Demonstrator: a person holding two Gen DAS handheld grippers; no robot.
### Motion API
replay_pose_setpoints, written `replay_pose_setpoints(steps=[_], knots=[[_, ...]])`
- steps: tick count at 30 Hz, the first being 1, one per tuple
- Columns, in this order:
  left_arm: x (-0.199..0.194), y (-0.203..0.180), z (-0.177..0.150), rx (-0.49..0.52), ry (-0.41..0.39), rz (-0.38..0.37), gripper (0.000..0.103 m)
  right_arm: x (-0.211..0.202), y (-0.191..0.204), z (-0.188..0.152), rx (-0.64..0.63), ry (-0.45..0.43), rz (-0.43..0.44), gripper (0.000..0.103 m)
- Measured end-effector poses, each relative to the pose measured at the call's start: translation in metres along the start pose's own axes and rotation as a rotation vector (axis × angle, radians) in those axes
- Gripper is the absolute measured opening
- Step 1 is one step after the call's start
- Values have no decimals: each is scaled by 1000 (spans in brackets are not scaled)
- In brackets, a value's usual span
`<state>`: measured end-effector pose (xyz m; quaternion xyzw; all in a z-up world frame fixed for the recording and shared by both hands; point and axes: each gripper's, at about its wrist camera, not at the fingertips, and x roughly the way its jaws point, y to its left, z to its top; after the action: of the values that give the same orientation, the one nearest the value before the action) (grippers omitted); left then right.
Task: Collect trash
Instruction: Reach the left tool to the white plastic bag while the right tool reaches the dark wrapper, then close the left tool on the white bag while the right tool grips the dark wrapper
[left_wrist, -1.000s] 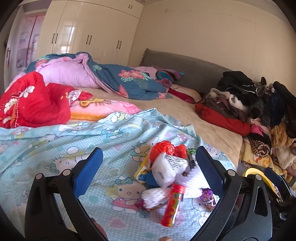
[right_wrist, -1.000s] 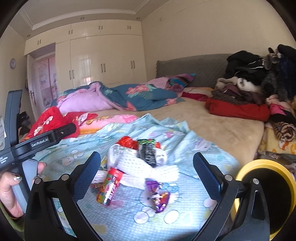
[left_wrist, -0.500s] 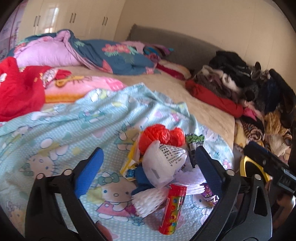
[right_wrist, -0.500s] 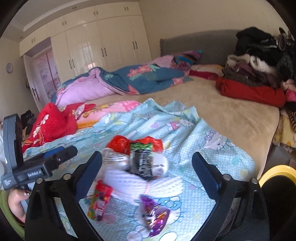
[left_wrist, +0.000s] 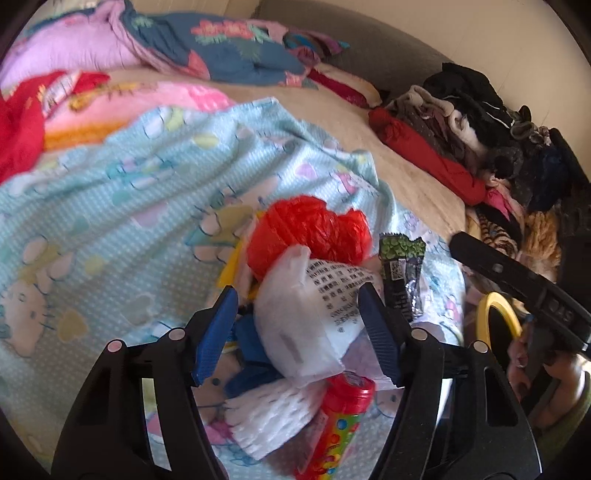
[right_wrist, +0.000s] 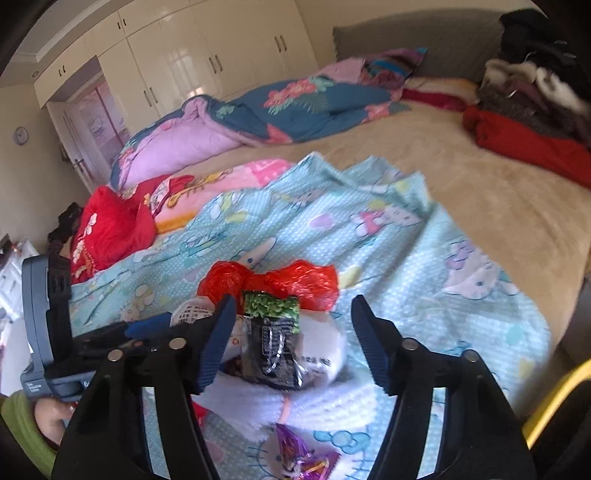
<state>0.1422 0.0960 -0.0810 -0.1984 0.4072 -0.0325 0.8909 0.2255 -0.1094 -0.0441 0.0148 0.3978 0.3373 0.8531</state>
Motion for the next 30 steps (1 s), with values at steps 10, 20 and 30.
replay_pose_setpoints(steps=[10, 20, 30], knots=[[21, 0, 4, -32, 99, -29, 56, 34, 8, 3, -41, 117, 76, 27], [4, -23, 5, 8, 42, -28, 35, 2, 7, 16, -12, -3, 120, 13], [-37, -62, 20, 68, -102, -47, 32, -63, -6, 29, 18, -149, 89, 13]])
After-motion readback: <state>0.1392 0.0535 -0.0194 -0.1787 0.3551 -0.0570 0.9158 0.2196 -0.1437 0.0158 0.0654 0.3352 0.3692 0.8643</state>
